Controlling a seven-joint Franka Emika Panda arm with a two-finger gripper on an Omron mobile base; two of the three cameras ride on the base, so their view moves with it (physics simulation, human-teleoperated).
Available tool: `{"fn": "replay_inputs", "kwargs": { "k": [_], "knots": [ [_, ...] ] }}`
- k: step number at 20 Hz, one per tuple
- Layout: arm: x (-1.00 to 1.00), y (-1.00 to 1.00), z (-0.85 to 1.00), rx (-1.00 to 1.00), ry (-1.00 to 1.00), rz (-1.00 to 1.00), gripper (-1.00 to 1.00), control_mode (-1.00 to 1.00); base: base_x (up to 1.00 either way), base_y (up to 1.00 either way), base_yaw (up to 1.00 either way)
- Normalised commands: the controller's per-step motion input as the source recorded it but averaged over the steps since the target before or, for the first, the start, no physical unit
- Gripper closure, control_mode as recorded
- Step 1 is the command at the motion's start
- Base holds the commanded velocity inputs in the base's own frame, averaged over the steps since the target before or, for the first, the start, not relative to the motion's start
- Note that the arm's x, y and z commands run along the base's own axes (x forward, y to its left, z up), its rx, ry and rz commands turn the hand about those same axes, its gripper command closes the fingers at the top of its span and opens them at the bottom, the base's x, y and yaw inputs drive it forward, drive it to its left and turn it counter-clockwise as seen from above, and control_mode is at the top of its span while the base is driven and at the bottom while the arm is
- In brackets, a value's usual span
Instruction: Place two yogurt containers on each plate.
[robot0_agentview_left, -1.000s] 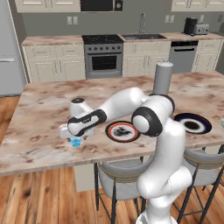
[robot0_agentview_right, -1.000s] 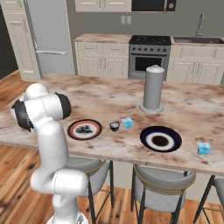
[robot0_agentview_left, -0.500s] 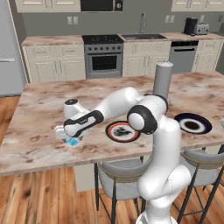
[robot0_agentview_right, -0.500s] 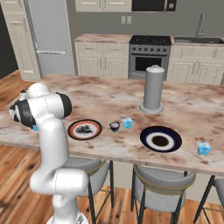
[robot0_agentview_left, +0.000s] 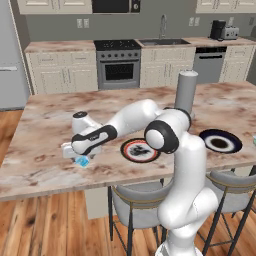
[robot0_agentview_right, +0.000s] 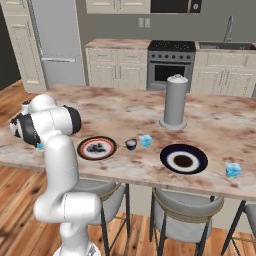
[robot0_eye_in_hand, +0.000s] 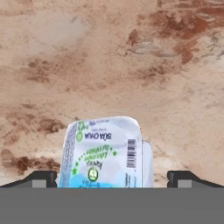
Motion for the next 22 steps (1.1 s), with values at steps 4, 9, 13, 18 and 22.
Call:
{"fn": "replay_inputs", "kwargs": {
  "k": [4, 9, 13, 18, 22],
  "knots": [
    [0.00, -0.24, 0.00, 0.00, 0.00, 0.00, -1.00, -1.00, 0.00, 0.00, 0.00],
    [0.00, -0.16, 0.00, 0.00, 0.00, 0.00, -1.00, -1.00, 0.00, 0.00, 0.00],
    [0.00, -0.02, 0.00, 0.00, 0.00, 0.00, -1.00, -1.00, 0.00, 0.00, 0.00],
    [0.00, 0.00, 0.00, 0.00, 0.01, 0.00, -1.00, -1.00, 0.00, 0.00, 0.00],
    [0.00, 0.00, 0.03, 0.00, 0.00, 0.00, -1.00, -1.00, 0.00, 0.00, 0.00]
  ]
}}
